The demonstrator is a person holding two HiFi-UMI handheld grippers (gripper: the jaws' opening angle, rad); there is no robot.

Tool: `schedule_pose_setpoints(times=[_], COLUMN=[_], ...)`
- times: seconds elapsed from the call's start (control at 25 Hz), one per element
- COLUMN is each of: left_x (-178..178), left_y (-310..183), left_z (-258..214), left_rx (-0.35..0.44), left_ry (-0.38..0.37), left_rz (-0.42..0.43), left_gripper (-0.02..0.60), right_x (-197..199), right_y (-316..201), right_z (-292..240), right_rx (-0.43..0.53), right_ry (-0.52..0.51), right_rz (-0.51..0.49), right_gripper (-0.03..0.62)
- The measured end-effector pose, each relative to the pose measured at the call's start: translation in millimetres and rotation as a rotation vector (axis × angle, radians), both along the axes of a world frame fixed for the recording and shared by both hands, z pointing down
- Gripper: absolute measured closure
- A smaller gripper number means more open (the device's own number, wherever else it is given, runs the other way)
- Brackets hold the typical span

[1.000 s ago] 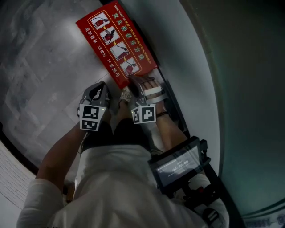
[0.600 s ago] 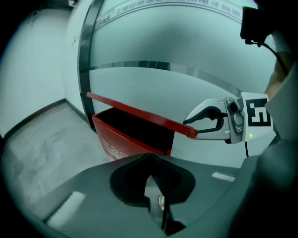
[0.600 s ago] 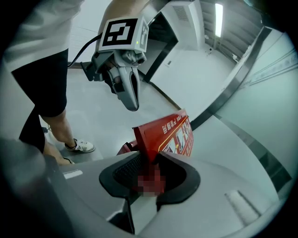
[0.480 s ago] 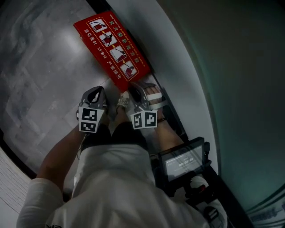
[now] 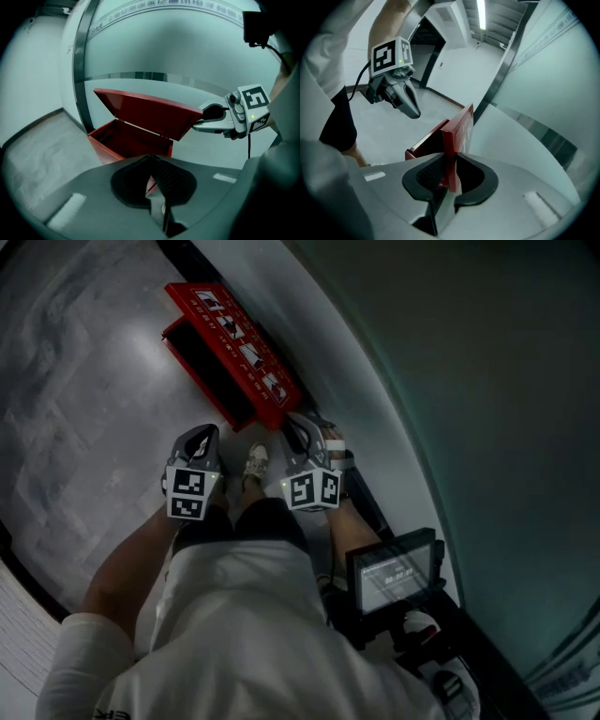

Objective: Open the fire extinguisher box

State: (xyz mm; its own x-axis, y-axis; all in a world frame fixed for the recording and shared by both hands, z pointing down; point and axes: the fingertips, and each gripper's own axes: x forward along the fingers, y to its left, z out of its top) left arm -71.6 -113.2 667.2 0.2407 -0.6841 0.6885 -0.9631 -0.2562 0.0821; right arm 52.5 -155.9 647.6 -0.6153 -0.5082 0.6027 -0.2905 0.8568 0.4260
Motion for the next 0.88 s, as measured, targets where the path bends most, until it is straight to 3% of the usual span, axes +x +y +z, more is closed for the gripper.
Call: schedule_pose_setpoints(times=[0.44,0.88], left_x=[3.9,1.0], left_y=[-5.7,-12.2], left_z=[-8.6,-18.0], left_rx=[0.011,0.019], left_ry=[-0.004,-0.024], left_rz=[0.016,0.027], left_gripper=[0.578,0.578], right_x=[22.5,59.2], right_y=[-34.7,-75.2], right_z=[-11.3,-9.4], right_rx=[-0.104,-0.261], right_ry=[-0.128,-0.339], right_rz=[0.227,0.551], right_gripper=[0.507,0.505])
